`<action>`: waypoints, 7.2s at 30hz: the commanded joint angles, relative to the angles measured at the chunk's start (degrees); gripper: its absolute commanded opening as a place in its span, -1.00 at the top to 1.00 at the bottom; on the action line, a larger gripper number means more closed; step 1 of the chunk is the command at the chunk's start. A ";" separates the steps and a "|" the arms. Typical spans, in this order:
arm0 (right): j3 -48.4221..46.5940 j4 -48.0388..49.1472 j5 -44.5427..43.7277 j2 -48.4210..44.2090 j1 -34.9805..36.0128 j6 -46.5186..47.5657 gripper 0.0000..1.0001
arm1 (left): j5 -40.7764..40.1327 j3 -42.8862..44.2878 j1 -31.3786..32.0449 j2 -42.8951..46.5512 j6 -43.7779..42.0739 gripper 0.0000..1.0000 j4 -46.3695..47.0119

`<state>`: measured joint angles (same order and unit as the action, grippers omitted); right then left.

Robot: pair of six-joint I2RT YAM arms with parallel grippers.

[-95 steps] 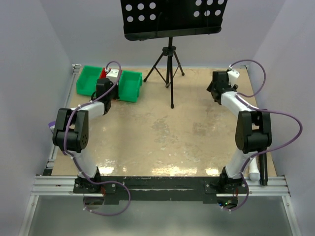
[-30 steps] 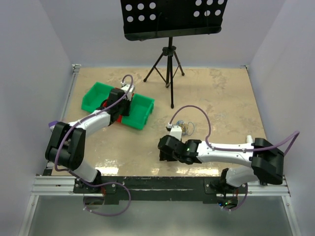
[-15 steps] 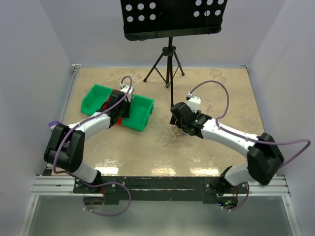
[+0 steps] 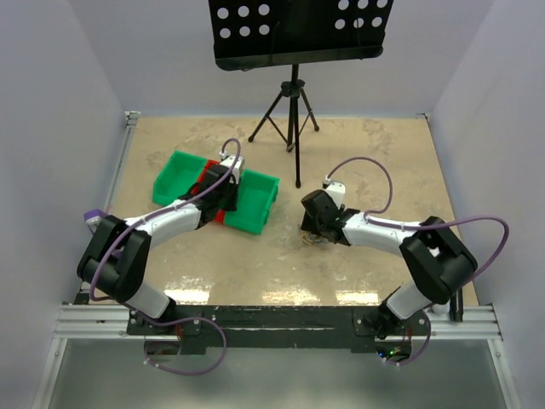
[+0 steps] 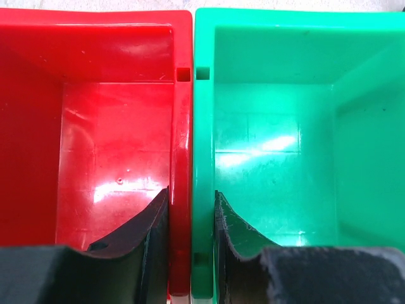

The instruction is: Untangle the cables

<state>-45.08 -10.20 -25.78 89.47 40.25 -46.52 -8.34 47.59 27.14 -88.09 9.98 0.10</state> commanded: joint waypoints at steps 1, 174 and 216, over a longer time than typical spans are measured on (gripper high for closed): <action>5.69 5.18 8.19 -4.30 2.37 -3.13 -0.14 | 2.71 -0.66 0.02 -1.64 6.10 0.95 1.83; 11.68 -4.04 7.76 -18.19 11.96 -15.35 0.49 | 50.00 -2.77 30.96 4.51 -65.70 0.06 -29.55; 4.92 -21.62 -1.02 -38.40 11.87 -18.43 1.00 | 42.96 9.97 6.61 29.20 -51.56 1.00 -45.89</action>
<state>-36.47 -30.02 -23.29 53.87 52.27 -63.48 32.34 55.66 35.48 -61.19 -45.39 -45.12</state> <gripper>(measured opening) 0.007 0.015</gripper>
